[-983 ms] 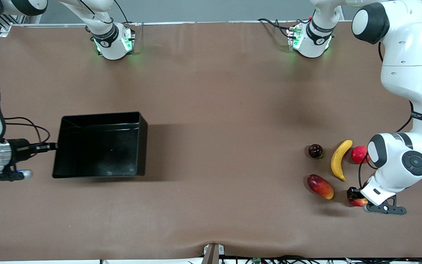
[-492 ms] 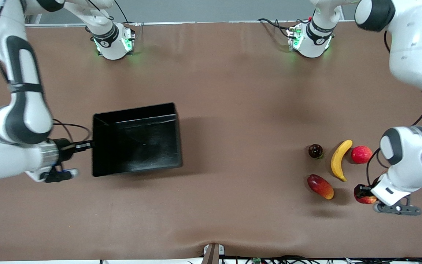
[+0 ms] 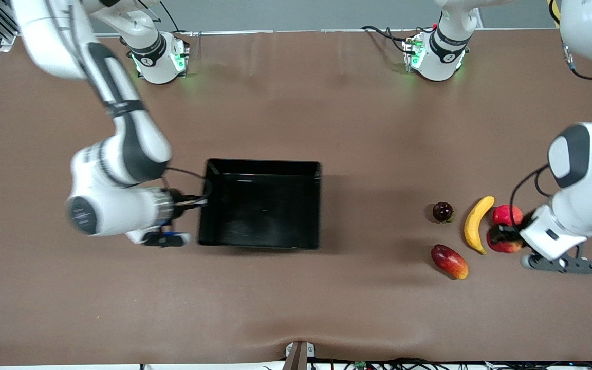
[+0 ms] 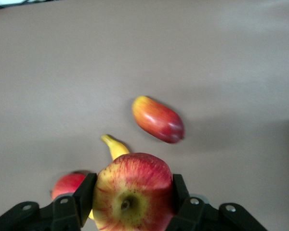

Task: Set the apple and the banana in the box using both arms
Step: 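Slide the box toward the fruits with the right gripper while the left lifts, then lower the apple into the box with the left gripper while the right gripper withdraws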

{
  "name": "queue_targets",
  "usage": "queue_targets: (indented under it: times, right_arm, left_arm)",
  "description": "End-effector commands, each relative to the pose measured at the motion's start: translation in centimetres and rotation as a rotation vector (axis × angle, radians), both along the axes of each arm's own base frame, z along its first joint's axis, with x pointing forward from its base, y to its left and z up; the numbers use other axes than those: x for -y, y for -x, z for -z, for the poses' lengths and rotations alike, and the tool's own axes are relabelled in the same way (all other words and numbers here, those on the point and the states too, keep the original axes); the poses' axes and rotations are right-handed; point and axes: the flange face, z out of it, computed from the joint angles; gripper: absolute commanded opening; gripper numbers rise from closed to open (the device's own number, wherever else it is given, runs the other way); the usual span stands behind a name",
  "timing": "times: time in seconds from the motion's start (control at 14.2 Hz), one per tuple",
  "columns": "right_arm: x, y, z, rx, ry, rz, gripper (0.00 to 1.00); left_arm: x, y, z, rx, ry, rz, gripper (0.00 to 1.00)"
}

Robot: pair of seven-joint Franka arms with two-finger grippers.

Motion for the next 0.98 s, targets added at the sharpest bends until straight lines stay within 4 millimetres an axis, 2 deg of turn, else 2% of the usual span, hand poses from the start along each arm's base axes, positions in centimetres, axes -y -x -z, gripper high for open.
queue_targets:
  times: [0.0, 0.21, 0.28, 0.42, 0.56, 0.7, 0.84, 0.91]
  right_arm:
    - [-5.0, 2.5, 0.5, 0.036, 0.001, 0.046, 0.00]
    - [-9.6, 4.6, 1.7, 0.052, -0.003, -0.010, 0.00]
    - [-10.3, 4.9, 2.4, 0.056, -0.003, -0.014, 0.00]
    - [-12.1, 5.7, 3.9, 0.038, 0.017, 0.019, 0.00]
    - [-15.0, 7.1, 5.5, 0.053, 0.025, 0.027, 0.00]
    - [-15.6, 7.3, 7.2, 0.056, 0.032, 0.051, 0.00]
    - [-16.2, 7.3, 7.8, 0.067, 0.028, 0.067, 0.00]
    - [-16.3, 7.1, 7.5, 0.071, 0.025, 0.066, 0.20]
  left_arm:
    - [3.2, 3.7, -1.9, -0.007, -0.003, -0.038, 0.00]
    - [7.8, 6.5, -2.6, -0.009, 0.007, -0.104, 0.00]
    - [9.7, 7.6, -2.6, -0.005, 0.011, -0.114, 0.00]
    - [12.8, 9.4, -1.6, 0.012, 0.026, -0.161, 0.00]
    - [16.5, 10.8, -0.7, 0.017, 0.044, -0.163, 0.00]
    - [18.8, 12.0, 0.0, 0.010, 0.053, -0.142, 0.00]
    - [21.5, 14.0, 2.8, 0.012, 0.069, -0.134, 0.00]
    - [22.5, 14.9, 4.5, 0.024, 0.084, -0.131, 0.00]
